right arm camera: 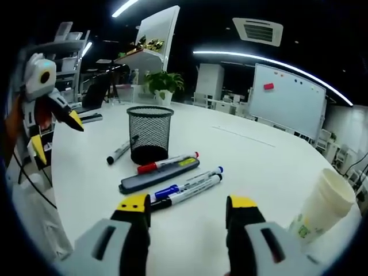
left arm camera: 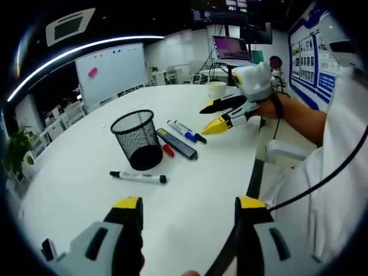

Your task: Place the scattered laser pointers and whiteboard markers into the pen holder and stack the scattered paper cups together

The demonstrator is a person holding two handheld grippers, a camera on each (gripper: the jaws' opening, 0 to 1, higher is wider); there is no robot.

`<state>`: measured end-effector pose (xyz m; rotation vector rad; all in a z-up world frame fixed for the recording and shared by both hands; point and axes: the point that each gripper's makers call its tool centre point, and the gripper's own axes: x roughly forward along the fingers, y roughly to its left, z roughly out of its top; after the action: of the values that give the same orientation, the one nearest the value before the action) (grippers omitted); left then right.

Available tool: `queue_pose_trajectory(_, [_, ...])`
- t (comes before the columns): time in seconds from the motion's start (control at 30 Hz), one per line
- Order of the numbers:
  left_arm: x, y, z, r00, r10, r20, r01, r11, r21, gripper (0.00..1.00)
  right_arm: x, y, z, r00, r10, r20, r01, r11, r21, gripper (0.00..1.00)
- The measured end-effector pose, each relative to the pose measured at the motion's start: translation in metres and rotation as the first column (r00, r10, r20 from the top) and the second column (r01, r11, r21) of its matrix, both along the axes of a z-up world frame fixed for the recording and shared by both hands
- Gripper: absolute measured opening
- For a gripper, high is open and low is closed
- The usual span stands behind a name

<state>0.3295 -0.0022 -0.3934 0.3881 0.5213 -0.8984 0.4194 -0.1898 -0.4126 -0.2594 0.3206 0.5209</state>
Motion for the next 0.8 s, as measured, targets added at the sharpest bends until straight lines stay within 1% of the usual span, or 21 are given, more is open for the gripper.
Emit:
queue_pose_trajectory(0.2, [-0.001, 0.0, -0.001, 1.0, -0.005, -0.001, 0.005, 1.0, -0.002, 0.66, -0.001, 0.002, -0.002, 1.0, -0.005, -0.012, 0.005, 1.0, 0.001, 0.53])
queue_pose_trajectory(0.47, [-0.001, 0.002, -0.001, 1.0, 0.0, 0.001, 0.0, 1.0, -0.004, 0.66, 0.0, 0.004, 0.0, 1.0, -0.017, -0.019, 0.018, 1.0, 0.023, 0.52])
queue_pose_trajectory(0.73, [0.0, 0.0, -0.001, 1.0, 0.0, 0.001, 0.0, 1.0, -0.009, 0.66, -0.005, 0.013, -0.006, 0.999, 0.0, -0.035, 0.001, 1.0, 0.021, 0.51])
queue_pose_trajectory(0.8, [0.0, -0.001, -0.001, 1.0, -0.003, 0.001, 0.003, 1.0, -0.002, 0.66, -0.005, 0.014, -0.005, 0.999, 0.0, -0.033, 0.001, 1.0, 0.027, 0.51])
